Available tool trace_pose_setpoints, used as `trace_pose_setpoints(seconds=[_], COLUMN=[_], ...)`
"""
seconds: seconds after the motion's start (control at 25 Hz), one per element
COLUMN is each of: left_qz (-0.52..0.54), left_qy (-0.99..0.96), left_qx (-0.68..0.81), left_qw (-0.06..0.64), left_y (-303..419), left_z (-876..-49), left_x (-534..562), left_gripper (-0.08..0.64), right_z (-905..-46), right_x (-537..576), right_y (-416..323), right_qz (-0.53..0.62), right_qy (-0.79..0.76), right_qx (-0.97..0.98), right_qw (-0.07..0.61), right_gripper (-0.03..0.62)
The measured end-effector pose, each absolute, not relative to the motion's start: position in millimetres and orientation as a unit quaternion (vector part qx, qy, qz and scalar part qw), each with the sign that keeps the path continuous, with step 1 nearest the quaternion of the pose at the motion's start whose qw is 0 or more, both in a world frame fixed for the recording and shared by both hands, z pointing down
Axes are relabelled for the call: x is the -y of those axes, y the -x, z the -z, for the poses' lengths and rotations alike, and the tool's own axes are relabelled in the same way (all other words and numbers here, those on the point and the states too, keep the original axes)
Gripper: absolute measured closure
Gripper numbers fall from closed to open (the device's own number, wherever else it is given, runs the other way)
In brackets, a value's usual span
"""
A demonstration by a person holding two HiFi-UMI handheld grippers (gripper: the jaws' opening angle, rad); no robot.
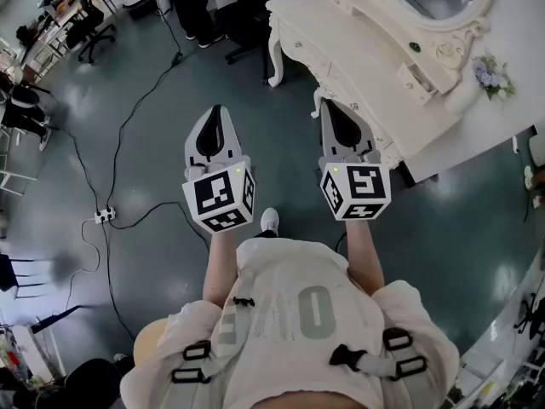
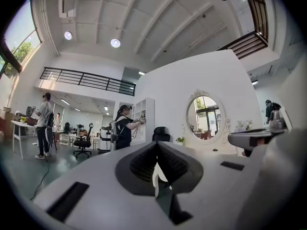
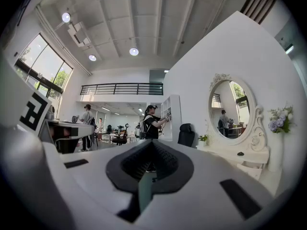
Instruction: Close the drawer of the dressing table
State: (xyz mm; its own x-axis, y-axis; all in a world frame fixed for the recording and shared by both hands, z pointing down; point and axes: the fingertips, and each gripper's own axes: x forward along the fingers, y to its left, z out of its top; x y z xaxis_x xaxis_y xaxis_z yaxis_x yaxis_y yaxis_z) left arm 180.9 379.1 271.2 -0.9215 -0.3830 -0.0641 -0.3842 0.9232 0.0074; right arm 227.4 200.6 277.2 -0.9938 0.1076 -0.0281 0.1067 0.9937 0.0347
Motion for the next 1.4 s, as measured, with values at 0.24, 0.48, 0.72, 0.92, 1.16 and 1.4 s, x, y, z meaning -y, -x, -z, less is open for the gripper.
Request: trace_pose_setpoints(seconds=[0.24, 0.48, 0.72, 0.92, 1.16, 1.4], left_qz=[-0.007, -0.016, -0.032, -0.036, -0.034, -0.039], left_qy=[0.196, 0.194, 0.187, 0.191, 0.192, 0.185], left_qx=[-0.980, -0.981, -0.982, -0.981, -0.981, -0.982], left_qw=[0.027, 0.019, 0.011, 0.009, 0.021, 0.010], left_y=[-173, -162, -132, -96, -53, -26], left_z=[-275, -283, -292, -294, -292, -308], left_x=[-381, -391, -404, -418, -442, -455], left_gripper=[0.540, 0.540, 0.540, 0.540, 0.540, 0.540], right_z=[-280, -285, -290, -293, -295, -312], right_x=[-202, -212, -221, -235, -255, -258], right_y=[-217, -204, -175, -137, -91, -62], right_qz=[-0.013, -0.003, 0.023, 0.022, 0.013, 0.017], right_qy=[-0.052, -0.065, -0.078, -0.085, -0.082, -0.082], right_qx=[-0.998, -0.998, -0.997, -0.996, -0.997, -0.996], right_qw=[0.009, 0.003, 0.000, -0.009, -0.009, -0.024], right_gripper=[0.584, 0.584, 0.583, 0.583, 0.583, 0.583])
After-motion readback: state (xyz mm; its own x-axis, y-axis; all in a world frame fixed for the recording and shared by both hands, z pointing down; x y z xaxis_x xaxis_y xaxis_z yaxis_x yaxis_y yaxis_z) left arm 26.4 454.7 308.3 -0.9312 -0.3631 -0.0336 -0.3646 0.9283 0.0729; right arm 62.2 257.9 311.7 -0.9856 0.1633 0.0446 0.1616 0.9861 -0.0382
